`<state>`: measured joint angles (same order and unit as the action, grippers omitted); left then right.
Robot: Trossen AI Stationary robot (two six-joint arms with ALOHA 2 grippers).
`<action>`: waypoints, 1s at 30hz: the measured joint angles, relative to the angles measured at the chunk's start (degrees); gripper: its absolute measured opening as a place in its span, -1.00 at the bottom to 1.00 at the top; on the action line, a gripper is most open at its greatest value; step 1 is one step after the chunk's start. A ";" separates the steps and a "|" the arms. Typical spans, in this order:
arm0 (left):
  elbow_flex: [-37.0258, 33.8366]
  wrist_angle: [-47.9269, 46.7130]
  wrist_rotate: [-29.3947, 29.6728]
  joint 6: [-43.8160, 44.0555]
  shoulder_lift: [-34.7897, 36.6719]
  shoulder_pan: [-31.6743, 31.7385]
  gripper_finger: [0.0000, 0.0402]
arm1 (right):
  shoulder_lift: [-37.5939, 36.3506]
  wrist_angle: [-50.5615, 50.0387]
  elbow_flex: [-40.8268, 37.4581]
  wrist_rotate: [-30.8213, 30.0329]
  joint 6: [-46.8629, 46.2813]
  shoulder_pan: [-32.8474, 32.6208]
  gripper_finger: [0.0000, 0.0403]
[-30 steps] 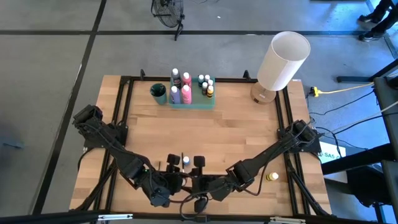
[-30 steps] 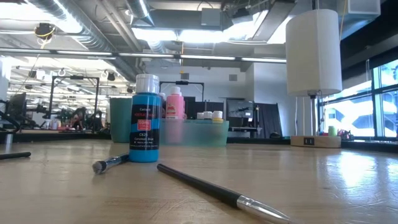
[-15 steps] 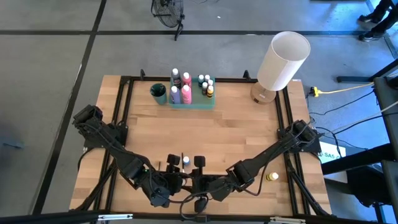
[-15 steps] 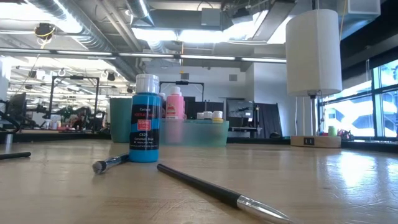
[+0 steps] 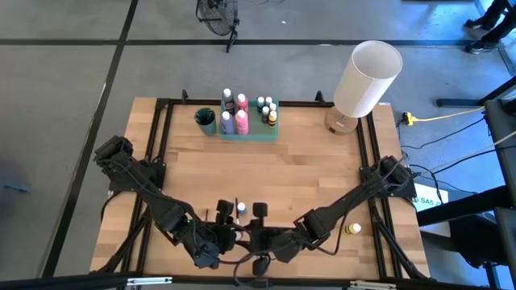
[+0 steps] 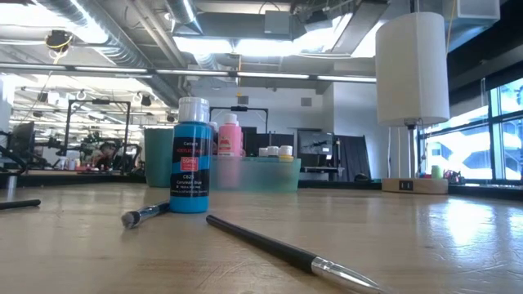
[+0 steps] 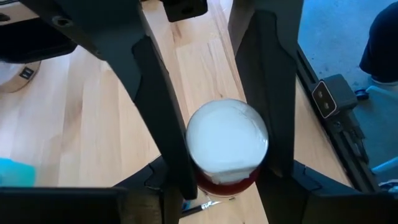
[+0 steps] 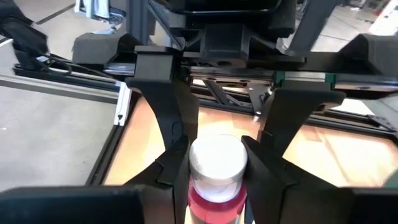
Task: Pick & Place Paint Supplies
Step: Put the small red paint bottle into the green bin
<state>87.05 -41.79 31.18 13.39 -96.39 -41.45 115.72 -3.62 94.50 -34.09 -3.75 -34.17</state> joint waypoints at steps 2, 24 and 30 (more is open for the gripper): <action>0.01 0.03 0.41 -0.46 0.01 -0.02 -0.18 | 0.04 -0.26 0.00 -1.87 0.05 -0.49 -0.42; 0.43 -4.02 11.47 0.85 4.05 -3.16 -0.17 | -5.89 -39.97 -0.26 -28.67 -34.39 -9.47 -0.42; 0.41 -7.32 21.67 4.63 5.26 -5.48 -0.17 | -11.84 -48.52 -0.22 -29.70 -44.29 -9.87 -0.42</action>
<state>87.46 -49.12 52.85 18.01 -91.13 -46.93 103.88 -52.14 94.28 -63.79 -48.04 -44.04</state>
